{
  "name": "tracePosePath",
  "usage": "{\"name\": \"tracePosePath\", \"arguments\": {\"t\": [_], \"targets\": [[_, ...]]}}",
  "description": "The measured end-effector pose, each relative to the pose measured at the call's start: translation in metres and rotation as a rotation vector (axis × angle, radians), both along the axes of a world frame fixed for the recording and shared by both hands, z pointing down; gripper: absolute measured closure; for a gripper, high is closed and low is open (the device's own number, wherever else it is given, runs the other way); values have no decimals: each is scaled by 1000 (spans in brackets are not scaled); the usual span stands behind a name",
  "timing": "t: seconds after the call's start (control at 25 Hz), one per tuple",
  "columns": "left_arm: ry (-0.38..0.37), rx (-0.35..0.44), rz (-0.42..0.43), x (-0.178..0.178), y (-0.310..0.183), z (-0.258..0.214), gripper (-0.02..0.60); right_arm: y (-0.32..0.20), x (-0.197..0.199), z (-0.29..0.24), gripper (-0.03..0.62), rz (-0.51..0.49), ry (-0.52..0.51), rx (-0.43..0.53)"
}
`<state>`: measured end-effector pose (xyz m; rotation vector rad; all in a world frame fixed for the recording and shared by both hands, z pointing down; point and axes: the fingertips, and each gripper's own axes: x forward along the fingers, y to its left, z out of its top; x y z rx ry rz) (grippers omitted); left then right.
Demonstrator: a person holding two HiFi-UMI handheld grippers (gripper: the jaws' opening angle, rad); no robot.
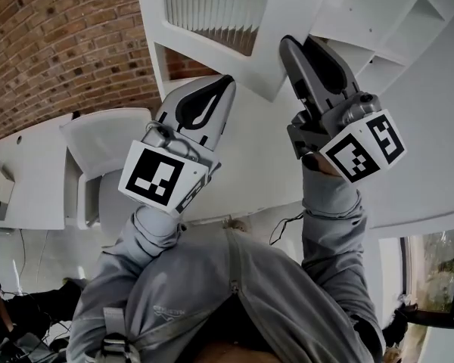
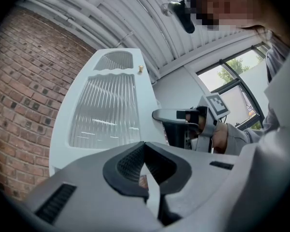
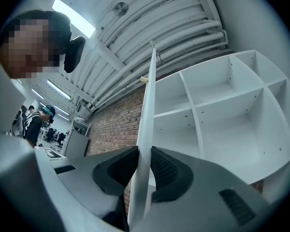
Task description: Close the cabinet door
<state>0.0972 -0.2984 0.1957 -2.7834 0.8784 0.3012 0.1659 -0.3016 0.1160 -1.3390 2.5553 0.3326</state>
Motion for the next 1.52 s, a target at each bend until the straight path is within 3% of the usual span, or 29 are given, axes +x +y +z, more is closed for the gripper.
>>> {"name": "tracePosePath", "arguments": {"t": [0.52,1.52], "targets": [[-28,-27,-79,35,-58,-7,575,-66,36,-12,488,-107,-18,-22],[-71,-24,-138,54,-81,22,575,-92,58,9,477,-235,-42,4]]}}
